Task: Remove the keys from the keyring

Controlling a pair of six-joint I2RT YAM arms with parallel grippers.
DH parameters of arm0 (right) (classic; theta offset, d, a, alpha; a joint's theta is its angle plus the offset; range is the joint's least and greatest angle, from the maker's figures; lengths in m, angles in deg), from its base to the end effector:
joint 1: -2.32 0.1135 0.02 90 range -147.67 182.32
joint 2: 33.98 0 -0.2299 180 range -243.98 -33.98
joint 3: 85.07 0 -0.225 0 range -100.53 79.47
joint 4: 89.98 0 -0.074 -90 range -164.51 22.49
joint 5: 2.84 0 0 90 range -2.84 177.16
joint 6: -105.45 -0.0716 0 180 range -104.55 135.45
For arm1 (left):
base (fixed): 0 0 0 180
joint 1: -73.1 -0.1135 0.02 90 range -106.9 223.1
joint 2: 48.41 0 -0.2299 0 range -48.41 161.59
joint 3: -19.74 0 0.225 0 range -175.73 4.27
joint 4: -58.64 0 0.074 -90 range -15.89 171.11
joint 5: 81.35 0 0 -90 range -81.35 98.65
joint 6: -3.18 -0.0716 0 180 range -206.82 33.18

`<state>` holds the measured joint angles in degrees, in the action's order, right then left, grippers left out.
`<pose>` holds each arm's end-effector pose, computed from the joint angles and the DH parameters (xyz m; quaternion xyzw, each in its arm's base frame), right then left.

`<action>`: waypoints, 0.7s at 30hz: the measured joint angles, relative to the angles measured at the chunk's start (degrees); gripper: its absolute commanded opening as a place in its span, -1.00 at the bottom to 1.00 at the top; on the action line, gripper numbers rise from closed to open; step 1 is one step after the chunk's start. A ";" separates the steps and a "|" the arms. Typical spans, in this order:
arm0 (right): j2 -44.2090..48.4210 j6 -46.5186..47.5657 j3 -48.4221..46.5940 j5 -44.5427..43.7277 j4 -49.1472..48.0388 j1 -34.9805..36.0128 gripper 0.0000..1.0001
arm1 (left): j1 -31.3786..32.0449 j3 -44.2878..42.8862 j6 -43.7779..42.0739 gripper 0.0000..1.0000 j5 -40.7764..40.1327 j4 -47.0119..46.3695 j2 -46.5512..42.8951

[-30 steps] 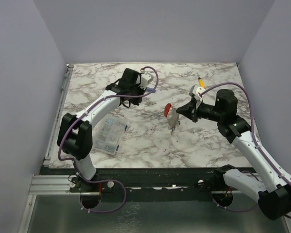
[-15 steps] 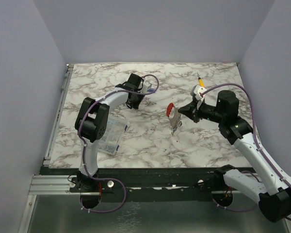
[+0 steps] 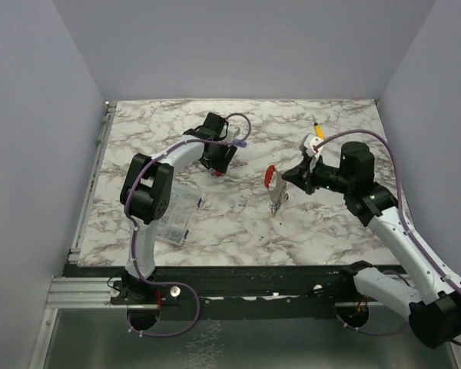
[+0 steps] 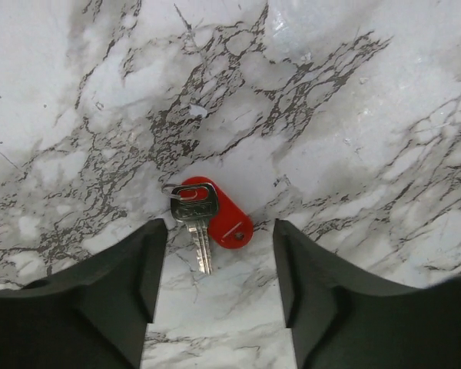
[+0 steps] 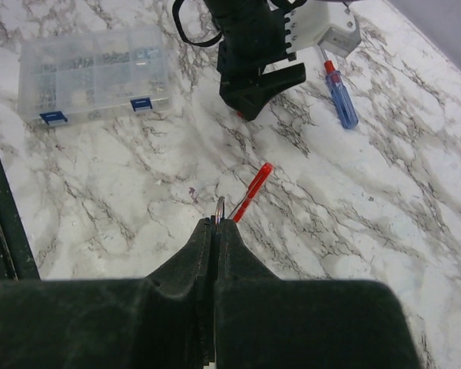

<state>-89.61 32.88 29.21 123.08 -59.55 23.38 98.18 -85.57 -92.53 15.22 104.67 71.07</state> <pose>0.2047 0.1238 0.2968 -0.4236 0.6792 0.2702 0.5350 0.3800 -0.1869 0.1326 0.2703 0.9263 -0.0978 0.2437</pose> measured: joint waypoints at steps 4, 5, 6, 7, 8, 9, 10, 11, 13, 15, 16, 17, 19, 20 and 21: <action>-1.03 0.17 -0.26 0.22 0.17 0.00 -0.99 | 0.00 -2.93 0.76 0.40 1.60 2.75 -0.68; -1.22 0.17 -0.28 0.37 0.17 0.00 -0.99 | 0.00 -3.72 1.05 0.41 2.12 3.61 -1.11; -1.40 0.17 -0.28 0.55 0.15 0.00 -0.99 | 0.00 -4.50 1.40 0.41 2.62 4.44 -1.57; -1.66 0.17 -0.31 0.74 0.15 0.00 -0.99 | 0.00 -5.66 2.01 0.41 3.54 5.51 -2.32; -1.84 0.17 -0.31 0.85 0.13 0.00 -0.99 | 0.00 -6.64 2.60 0.43 4.44 6.25 -2.97; -2.05 0.20 -0.33 1.03 0.13 0.00 -0.99 | 0.00 -8.09 3.78 0.45 6.12 7.13 -4.00; -2.27 0.20 -0.33 1.09 0.13 0.00 -0.99 | 0.00 -9.03 4.76 0.54 7.56 7.54 -4.90; -2.56 0.24 -0.35 1.25 0.09 0.00 -0.99 | 0.00 -9.66 6.05 0.57 9.14 7.87 -5.92; -2.95 0.37 -0.37 1.49 0.07 0.00 -0.99 | 0.00 -10.58 9.60 0.62 13.60 8.20 -8.66; -3.50 0.48 -0.37 1.97 -0.22 0.00 -0.99 | -0.02 -10.69 13.14 0.68 18.05 7.87 -10.88; -3.76 0.50 -0.37 2.23 -0.39 0.00 -0.99 | 0.00 -10.64 15.30 0.69 20.87 7.45 -11.91; -4.04 0.48 -0.39 2.47 -0.48 0.00 -0.99 | 0.00 -10.58 17.51 0.70 23.63 6.80 -12.68; -4.74 0.52 -0.57 2.84 -0.59 0.00 -0.99 | 0.00 -10.01 21.16 0.79 27.87 5.31 -13.46; -5.16 0.55 -0.68 2.97 -0.72 0.00 -0.99 | 0.00 -9.42 23.12 0.84 30.12 4.63 -13.64; -5.55 0.55 -0.81 3.13 -0.87 0.00 -0.99 | 0.02 -8.83 24.63 0.86 31.82 4.07 -13.64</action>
<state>-95.17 33.42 28.40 126.20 -60.43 23.38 98.21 -94.40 -67.90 47.04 108.74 57.43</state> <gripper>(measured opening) 0.014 0.865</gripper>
